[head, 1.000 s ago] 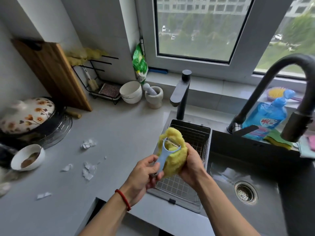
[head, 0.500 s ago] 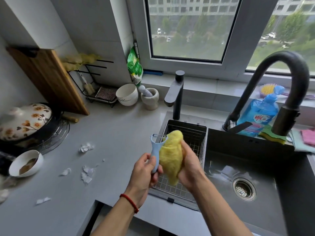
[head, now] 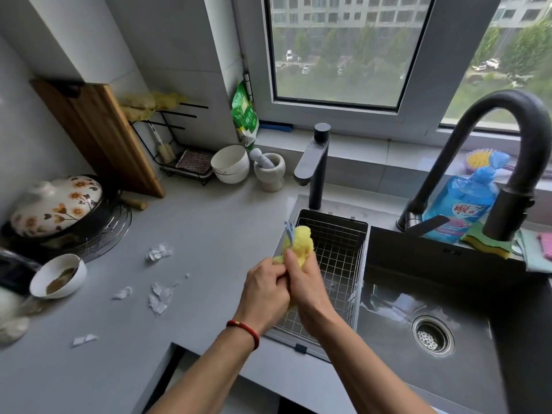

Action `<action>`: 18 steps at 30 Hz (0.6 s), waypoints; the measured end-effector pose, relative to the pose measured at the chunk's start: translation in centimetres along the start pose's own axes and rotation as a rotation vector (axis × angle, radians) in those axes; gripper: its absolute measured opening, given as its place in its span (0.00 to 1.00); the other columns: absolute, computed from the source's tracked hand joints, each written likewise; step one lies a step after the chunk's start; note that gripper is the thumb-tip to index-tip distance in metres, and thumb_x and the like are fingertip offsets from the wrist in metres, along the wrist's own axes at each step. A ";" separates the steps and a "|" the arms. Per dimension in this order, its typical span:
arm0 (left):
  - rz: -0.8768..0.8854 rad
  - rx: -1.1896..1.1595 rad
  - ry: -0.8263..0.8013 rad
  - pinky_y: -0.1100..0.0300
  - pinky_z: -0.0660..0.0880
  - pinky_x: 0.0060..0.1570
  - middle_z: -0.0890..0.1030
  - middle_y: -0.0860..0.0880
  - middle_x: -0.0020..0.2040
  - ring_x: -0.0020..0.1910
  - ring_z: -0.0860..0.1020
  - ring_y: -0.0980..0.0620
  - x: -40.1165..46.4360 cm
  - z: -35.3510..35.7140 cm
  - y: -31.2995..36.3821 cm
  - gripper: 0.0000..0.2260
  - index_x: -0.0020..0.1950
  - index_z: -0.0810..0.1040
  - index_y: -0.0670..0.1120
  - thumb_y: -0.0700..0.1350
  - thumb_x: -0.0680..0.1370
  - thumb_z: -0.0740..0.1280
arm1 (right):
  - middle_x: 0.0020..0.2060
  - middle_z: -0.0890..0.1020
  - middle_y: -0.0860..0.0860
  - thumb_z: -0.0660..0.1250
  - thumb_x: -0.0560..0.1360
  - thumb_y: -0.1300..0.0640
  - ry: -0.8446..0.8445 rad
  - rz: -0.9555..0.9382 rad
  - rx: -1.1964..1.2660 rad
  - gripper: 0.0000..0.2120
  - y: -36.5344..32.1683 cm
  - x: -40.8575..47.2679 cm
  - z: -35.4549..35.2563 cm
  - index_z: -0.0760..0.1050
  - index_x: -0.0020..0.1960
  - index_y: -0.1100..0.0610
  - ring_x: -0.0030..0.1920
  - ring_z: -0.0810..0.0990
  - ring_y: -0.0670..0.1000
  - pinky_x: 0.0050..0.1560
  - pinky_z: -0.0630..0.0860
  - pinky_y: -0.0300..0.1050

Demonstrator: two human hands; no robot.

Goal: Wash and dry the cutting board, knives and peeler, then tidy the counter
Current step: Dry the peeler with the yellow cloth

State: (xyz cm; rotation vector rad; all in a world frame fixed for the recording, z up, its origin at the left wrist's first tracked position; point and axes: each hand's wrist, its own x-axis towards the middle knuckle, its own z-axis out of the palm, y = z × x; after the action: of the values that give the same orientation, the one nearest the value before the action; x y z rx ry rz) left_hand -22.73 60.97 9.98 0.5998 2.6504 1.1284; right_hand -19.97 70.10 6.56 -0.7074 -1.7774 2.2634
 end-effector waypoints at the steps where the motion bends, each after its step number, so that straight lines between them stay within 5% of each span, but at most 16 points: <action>1: 0.009 -0.002 -0.084 0.70 0.74 0.43 0.79 0.49 0.49 0.47 0.78 0.54 0.0 -0.4 0.2 0.10 0.56 0.85 0.45 0.46 0.84 0.64 | 0.47 0.79 0.51 0.63 0.79 0.43 0.019 -0.016 -0.053 0.13 0.0 0.1 -0.3 0.71 0.58 0.50 0.48 0.79 0.50 0.56 0.79 0.54; 3: 0.000 -0.019 -0.121 0.71 0.75 0.41 0.79 0.52 0.48 0.45 0.78 0.56 0.1 -1.3 0.1 0.09 0.56 0.86 0.49 0.49 0.82 0.67 | 0.43 0.78 0.50 0.61 0.82 0.44 0.037 -0.025 -0.109 0.12 -0.4 0.3 -1.1 0.73 0.55 0.52 0.42 0.78 0.48 0.47 0.80 0.50; 6: -0.117 -0.245 0.072 0.66 0.81 0.39 0.85 0.55 0.40 0.40 0.82 0.58 0.3 -2.1 -0.6 0.04 0.48 0.87 0.54 0.50 0.78 0.72 | 0.38 0.83 0.53 0.60 0.85 0.49 0.003 0.037 0.016 0.14 -0.9 0.6 -2.3 0.77 0.53 0.60 0.34 0.81 0.52 0.34 0.80 0.46; 9: -0.266 -0.502 0.012 0.51 0.85 0.47 0.86 0.52 0.46 0.47 0.85 0.53 0.1 -0.9 -0.3 0.04 0.50 0.84 0.56 0.53 0.78 0.73 | 0.43 0.85 0.61 0.63 0.84 0.53 -0.076 0.055 0.117 0.14 -1.2 0.0 -2.1 0.77 0.55 0.64 0.39 0.83 0.61 0.36 0.83 0.53; 12: -0.311 -0.510 0.122 0.55 0.84 0.47 0.87 0.55 0.43 0.46 0.85 0.55 -0.8 0.9 0.2 0.07 0.53 0.86 0.53 0.52 0.79 0.71 | 0.33 0.79 0.55 0.66 0.81 0.53 0.016 -0.040 -0.013 0.15 -0.8 -0.4 -1.3 0.74 0.48 0.66 0.33 0.78 0.51 0.30 0.77 0.44; 15: -0.412 -0.649 0.197 0.56 0.84 0.49 0.87 0.55 0.44 0.49 0.85 0.54 -1.3 2.0 -0.1 0.06 0.54 0.86 0.52 0.48 0.79 0.71 | 0.34 0.80 0.54 0.65 0.80 0.50 0.120 -0.163 -0.347 0.14 -0.5 -0.6 -1.3 0.75 0.43 0.59 0.33 0.76 0.46 0.34 0.76 0.47; 18: -0.524 -0.861 0.179 0.53 0.84 0.49 0.88 0.51 0.45 0.49 0.86 0.50 -1.1 1.8 0.0 0.05 0.52 0.87 0.48 0.43 0.80 0.71 | 0.36 0.80 0.52 0.63 0.80 0.46 0.008 -0.022 -0.221 0.17 -0.7 -1.3 -1.6 0.76 0.47 0.61 0.36 0.77 0.49 0.37 0.76 0.51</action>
State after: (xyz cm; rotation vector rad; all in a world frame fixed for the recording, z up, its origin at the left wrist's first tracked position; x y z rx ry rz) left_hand -21.10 61.63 8.72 -0.3418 1.9220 1.9519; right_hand -18.19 71.09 7.25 -0.7290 -2.0415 2.0679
